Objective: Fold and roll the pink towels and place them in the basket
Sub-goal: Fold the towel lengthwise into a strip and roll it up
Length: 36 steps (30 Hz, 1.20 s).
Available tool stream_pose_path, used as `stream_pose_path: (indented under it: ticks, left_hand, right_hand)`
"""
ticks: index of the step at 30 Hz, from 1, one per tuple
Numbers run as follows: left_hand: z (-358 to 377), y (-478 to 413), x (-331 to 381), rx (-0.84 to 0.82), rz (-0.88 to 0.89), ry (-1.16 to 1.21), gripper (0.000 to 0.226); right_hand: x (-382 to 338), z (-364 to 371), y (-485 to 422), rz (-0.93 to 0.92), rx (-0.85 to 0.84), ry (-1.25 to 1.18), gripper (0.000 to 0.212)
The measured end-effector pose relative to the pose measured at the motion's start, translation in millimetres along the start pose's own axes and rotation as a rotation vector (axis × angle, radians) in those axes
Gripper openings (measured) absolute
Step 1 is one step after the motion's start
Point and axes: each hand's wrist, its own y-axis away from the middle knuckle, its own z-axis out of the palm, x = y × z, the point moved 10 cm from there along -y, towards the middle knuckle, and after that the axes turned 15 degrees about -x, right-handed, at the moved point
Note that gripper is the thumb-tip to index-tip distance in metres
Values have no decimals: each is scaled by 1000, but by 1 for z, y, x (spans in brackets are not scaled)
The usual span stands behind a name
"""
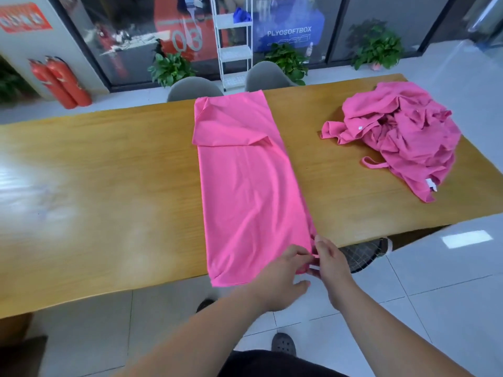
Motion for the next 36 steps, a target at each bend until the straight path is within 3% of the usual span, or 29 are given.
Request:
stream_pose_path:
  ticks: [4,8,12,16,19,22,24,27,36]
  left_hand:
    - [41,-9,9,-23,-62,-68,61]
    - [38,32,-14,203,-276,-272,62]
    - [10,92,-67,392,-655,-474,69]
    - [-15,134,-100,513,-883,-546,65]
    - [-31,169,-116,698,-987,-314,52]
    - [-24,192,-128,873,-967,85,38]
    - [-6,191,-140,815,-971,274,29]
    - [17,190,-157,798,-941,508,20]
    - [38,185,-165,812,-827,759,10]
  right_hand:
    - [21,-19,7,121,-117,33,21]
    - [35,-29,2,157,-133,154,28]
    - [20,-22,4,71,-150,-65,30]
    - [-7,-11,12,-25,-242,-262,27]
    - [-28,-5,12,-80,-311,-349,22]
    - [-11,-24,3,-27,-200,-222,20]
    - [20,-45,-5,88,-78,-17,23]
    - [42,-52,-13,104,-69,148,27]
    - [55,-76,-13,116,59,364,18]
